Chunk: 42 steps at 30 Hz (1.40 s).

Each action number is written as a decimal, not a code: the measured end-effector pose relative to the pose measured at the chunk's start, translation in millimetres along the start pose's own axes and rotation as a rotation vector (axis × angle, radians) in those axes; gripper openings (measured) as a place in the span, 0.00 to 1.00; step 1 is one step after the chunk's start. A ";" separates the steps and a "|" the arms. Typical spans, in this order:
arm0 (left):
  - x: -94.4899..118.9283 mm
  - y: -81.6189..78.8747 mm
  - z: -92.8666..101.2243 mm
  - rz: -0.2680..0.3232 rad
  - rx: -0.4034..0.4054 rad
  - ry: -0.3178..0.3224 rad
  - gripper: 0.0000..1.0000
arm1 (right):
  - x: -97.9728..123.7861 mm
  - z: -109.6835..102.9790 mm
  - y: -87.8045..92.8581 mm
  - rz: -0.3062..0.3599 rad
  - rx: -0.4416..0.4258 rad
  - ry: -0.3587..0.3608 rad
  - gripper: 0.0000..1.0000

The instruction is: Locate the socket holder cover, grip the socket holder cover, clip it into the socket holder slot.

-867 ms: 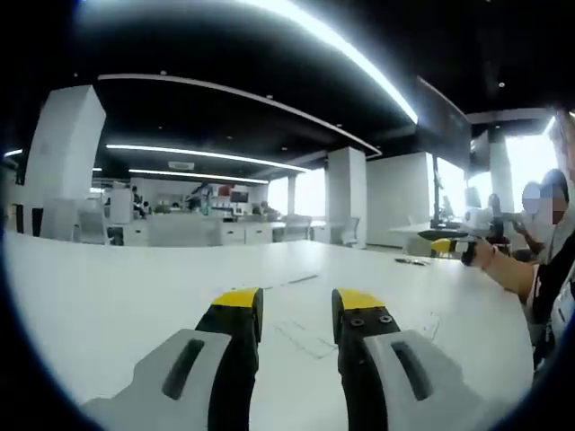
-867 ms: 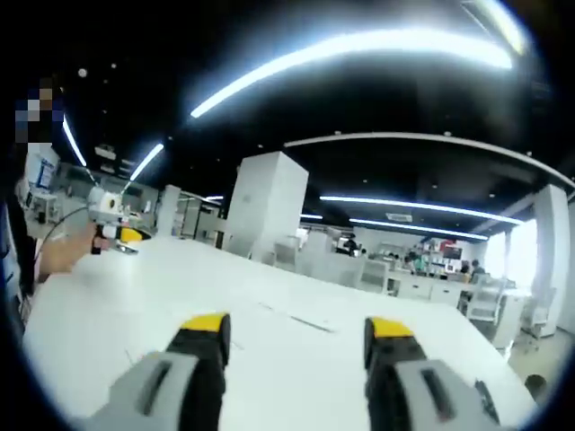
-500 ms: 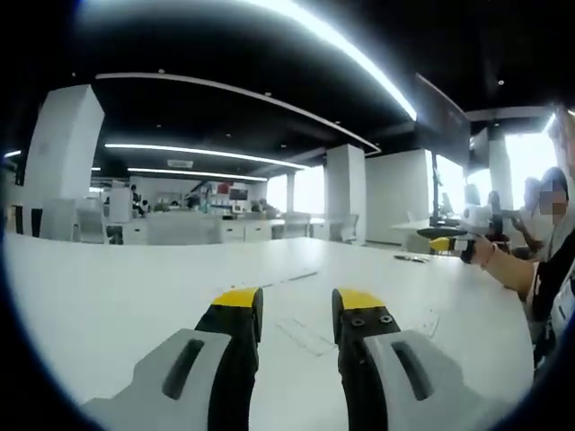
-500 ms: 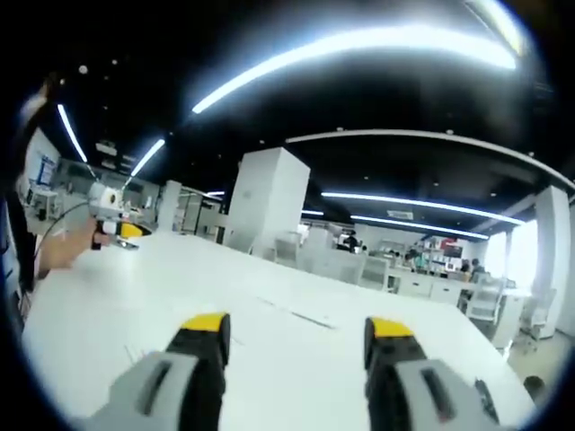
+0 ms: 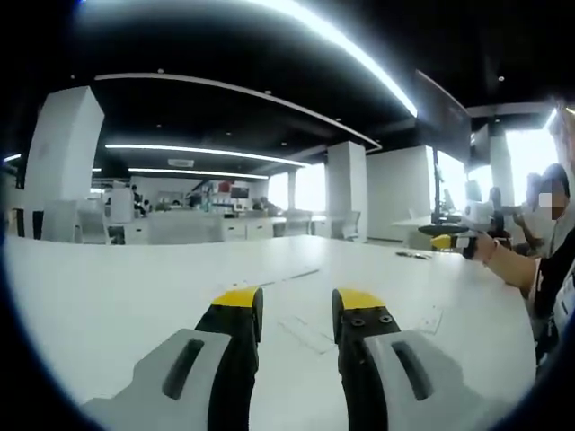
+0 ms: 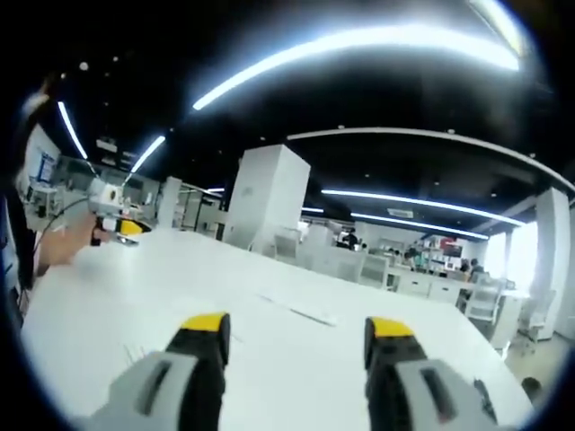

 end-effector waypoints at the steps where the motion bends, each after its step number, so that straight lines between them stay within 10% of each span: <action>1: 0.0 -0.2 -0.4 0.000 0.000 0.000 0.31 | 0.3 0.0 0.0 -0.002 0.004 0.001 0.61; 42: -1.7 -2.2 -2.5 0.000 -0.038 -0.010 0.33 | 0.4 5.7 -0.1 -0.007 0.020 0.016 0.65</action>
Point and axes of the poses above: the point that each gripper's makers call its tool centre point, and the gripper's own axes: x roughly backward along the fingers, z roughly to its right, y roughly out of its underside, the point moved 4 cm from there along x, roughly backward along the fingers, and after that the axes turned 3 degrees about -y, right-handed, at the moved point
